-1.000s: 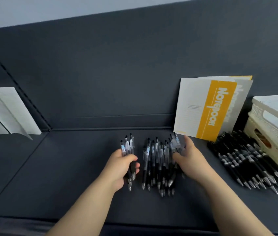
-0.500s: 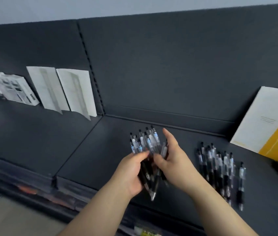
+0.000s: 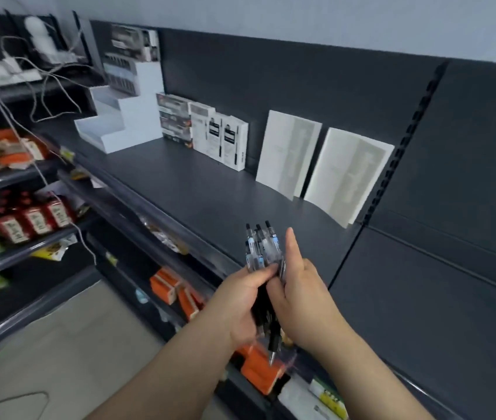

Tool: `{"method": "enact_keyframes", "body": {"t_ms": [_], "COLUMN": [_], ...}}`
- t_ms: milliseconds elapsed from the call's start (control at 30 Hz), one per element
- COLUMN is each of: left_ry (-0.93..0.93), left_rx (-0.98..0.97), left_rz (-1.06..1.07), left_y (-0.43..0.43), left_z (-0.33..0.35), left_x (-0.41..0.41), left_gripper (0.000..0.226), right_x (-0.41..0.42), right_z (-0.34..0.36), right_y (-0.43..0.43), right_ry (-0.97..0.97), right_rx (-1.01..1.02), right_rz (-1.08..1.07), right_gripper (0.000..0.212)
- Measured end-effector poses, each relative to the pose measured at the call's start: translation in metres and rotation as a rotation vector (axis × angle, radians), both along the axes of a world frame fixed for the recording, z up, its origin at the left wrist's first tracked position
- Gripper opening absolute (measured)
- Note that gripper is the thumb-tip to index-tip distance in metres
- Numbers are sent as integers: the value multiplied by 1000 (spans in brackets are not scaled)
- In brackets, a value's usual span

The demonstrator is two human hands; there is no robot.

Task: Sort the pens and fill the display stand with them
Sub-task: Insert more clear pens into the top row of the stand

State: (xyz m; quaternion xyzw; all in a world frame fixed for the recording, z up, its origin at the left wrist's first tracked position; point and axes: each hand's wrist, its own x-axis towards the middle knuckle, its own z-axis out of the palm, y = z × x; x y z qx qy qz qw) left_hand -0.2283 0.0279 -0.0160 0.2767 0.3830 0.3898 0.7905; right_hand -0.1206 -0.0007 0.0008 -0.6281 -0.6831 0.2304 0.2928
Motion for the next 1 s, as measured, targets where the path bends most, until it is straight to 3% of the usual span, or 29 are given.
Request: {"method": "enact_keyframes", "body": {"t_ms": [100, 333, 500, 667, 833, 1000], "left_ry": [-18, -40, -29, -15, 27, 75], "left_rx": [-6, -40, -114, -159, -144, -142], "left_rz": [41, 229, 354, 487, 617, 700], "left_y": [17, 58, 98, 154, 206, 240], "left_z": [-1, -12, -13, -1, 17, 13], "left_x": [-55, -148, -206, -271, -329, -390], "left_gripper": [28, 29, 26, 23, 21, 24], "right_x": [-52, -151, -206, -267, -324, -384], "right_z": [-2, -13, -19, -17, -5, -9], "right_y": [25, 82, 140, 214, 292, 336], "right_ry": [-185, -260, -149, 99, 222, 299], "right_rx": [85, 131, 61, -3, -93, -243], "right_rz": [73, 203, 325, 492, 528, 575], "right_gripper": [71, 71, 62, 49, 48, 32]}}
